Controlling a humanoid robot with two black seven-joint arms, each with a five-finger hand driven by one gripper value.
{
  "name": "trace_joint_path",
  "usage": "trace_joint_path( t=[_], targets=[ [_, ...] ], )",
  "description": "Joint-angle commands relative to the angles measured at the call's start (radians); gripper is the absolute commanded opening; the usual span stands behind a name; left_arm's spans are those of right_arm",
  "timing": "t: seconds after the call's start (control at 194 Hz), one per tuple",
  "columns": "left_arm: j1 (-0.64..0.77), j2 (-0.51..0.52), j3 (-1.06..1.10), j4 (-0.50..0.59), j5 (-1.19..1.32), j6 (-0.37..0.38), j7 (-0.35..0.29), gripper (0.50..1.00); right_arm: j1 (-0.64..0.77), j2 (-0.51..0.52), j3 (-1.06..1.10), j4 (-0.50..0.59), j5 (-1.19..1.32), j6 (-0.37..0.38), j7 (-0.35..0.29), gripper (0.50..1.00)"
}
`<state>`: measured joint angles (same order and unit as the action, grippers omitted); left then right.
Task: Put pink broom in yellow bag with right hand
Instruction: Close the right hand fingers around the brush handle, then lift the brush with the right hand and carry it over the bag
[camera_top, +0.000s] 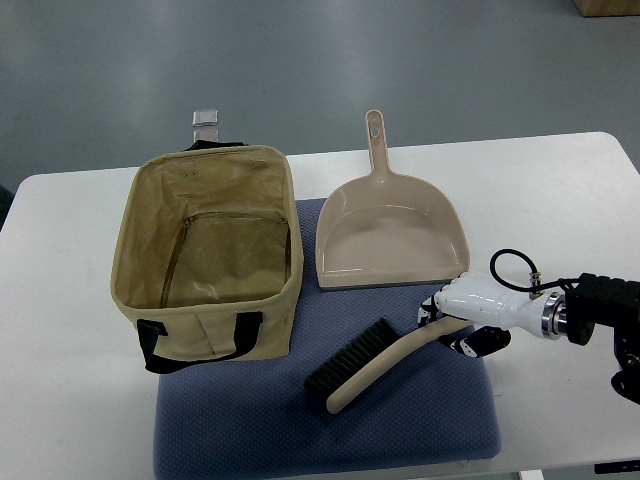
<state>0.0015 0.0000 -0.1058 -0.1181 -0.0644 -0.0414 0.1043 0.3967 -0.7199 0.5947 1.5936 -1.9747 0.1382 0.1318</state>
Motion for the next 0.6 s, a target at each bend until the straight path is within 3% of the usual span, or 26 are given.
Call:
trace_joint_path(
  t=[0.0, 0.387, 0.593],
  targets=[
    [0.0, 0.0, 0.0, 0.0, 0.0, 0.0, 0.0, 1.0, 0.007, -0.007, 0.008, -0.001, 0.004, -0.038, 0.0, 0.5],
    [0.0, 0.0, 0.0, 0.0, 0.0, 0.0, 0.0, 1.0, 0.05, -0.093, 0.1, -0.006, 0.023, -0.157, 0.008, 0.5],
    [0.0, 0.0, 0.0, 0.0, 0.0, 0.0, 0.0, 1.0, 0.086, -0.135, 0.183, -0.009, 0.054, -0.164, 0.011, 0.5]
  ],
)
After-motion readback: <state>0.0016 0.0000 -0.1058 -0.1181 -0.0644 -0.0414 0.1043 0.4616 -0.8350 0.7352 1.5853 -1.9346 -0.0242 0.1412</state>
